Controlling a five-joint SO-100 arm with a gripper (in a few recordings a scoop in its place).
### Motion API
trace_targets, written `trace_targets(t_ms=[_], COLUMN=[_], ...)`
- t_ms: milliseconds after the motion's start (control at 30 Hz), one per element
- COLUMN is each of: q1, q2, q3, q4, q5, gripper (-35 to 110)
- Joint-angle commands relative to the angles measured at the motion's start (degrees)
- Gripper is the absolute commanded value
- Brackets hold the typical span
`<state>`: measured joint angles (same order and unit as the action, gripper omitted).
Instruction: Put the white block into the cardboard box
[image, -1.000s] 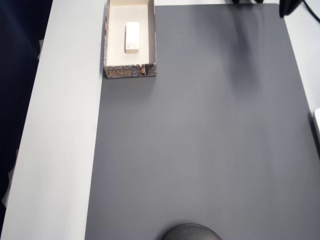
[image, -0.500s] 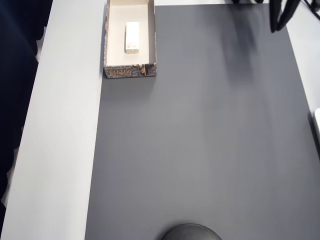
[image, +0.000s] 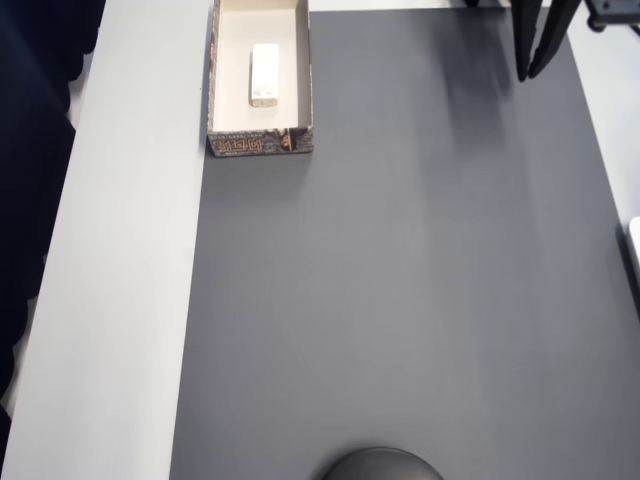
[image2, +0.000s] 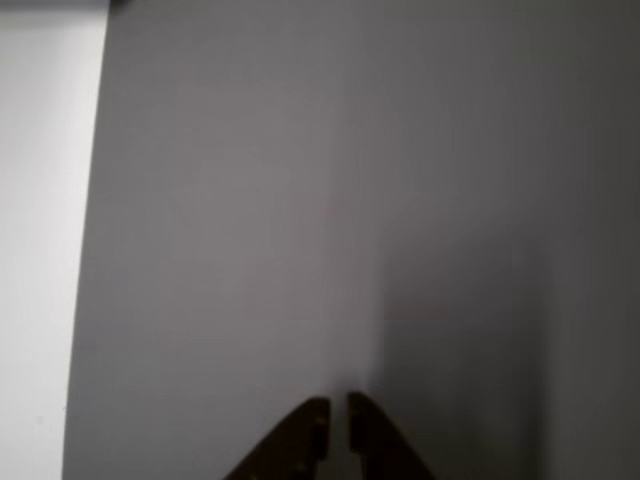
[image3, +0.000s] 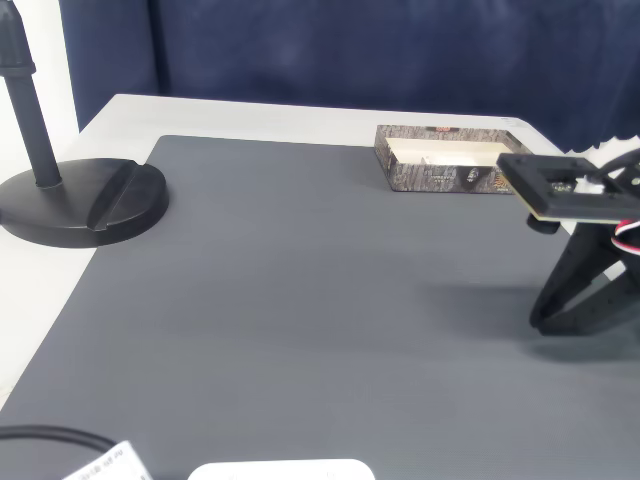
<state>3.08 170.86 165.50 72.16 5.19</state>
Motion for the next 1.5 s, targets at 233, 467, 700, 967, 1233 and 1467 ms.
trace_targets(t_ms=[233, 467, 700, 967, 1233, 1467], q1=[0.26, 0.18, 0.09, 0.09, 0.18, 0.18], q2=[9.05, 10.46, 12.57, 14.41, 16.26, 16.17], q3=[5.45, 6.15, 8.0, 10.02, 11.69, 11.69], q4=[-1.41, -1.49, -3.43, -3.69, -3.6, -3.52], q5=[-0.97, -1.76, -2.46, -2.72, -2.81, -2.2], gripper=[-2, -2, -2, -2, -2, -2])
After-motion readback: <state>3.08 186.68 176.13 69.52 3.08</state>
